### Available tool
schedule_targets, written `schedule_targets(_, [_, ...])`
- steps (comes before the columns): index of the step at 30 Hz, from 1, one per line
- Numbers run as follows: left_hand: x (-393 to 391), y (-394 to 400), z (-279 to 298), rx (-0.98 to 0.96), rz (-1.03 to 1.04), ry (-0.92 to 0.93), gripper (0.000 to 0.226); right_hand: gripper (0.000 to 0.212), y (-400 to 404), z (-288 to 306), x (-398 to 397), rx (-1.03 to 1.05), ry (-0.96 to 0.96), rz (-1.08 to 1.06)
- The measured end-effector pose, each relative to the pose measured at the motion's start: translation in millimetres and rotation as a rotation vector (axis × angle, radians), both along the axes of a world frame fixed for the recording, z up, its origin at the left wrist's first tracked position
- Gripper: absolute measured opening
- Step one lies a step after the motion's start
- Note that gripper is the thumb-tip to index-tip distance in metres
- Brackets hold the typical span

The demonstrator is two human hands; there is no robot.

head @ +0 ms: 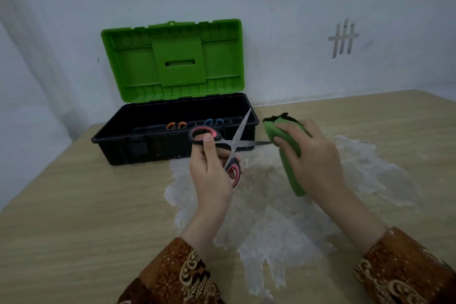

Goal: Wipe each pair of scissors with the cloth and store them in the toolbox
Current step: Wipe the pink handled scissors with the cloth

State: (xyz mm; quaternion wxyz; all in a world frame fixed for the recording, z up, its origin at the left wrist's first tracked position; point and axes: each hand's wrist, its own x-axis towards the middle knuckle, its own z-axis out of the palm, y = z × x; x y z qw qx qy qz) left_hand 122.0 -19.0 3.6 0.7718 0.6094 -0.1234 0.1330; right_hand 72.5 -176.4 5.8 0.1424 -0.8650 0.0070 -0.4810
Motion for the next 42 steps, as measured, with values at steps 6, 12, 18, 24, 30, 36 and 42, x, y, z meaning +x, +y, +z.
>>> schedule_targets(6, [-0.1,2.9,2.2,-0.048,0.004,0.026,0.033,0.038,23.0,-11.1,9.4,-0.129,0.127,0.042])
schedule_targets(12, [2.6,3.4,3.2,0.012,-0.008,0.003,0.029,0.028,-12.0,-5.7,1.5,0.005,0.115,-0.141])
schedule_targets(18, [-0.9,-0.9,-4.5,0.058,0.011,-0.039,0.027,0.032,28.5,-3.8,0.0,-0.173,0.078,0.171])
schedule_targets(24, [-5.2,-3.9,-3.6,0.084,-0.047,-0.064,0.025,0.028,21.0,-4.9,4.1,-0.130,0.085,0.046])
schedule_targets(30, [-0.6,-0.2,-2.9,0.157,-0.034,-0.126,0.026,0.026,29.0,-7.6,3.4,-0.186,0.105,0.072])
schedule_targets(36, [-3.5,-0.4,1.8,0.144,-0.078,-0.122,0.027,0.025,29.0,-4.5,6.2,-0.113,0.113,-0.068])
schedule_targets(42, [2.7,2.6,-1.4,0.167,-0.068,-0.127,0.027,0.018,26.9,-7.7,-3.1,-0.315,0.083,0.153])
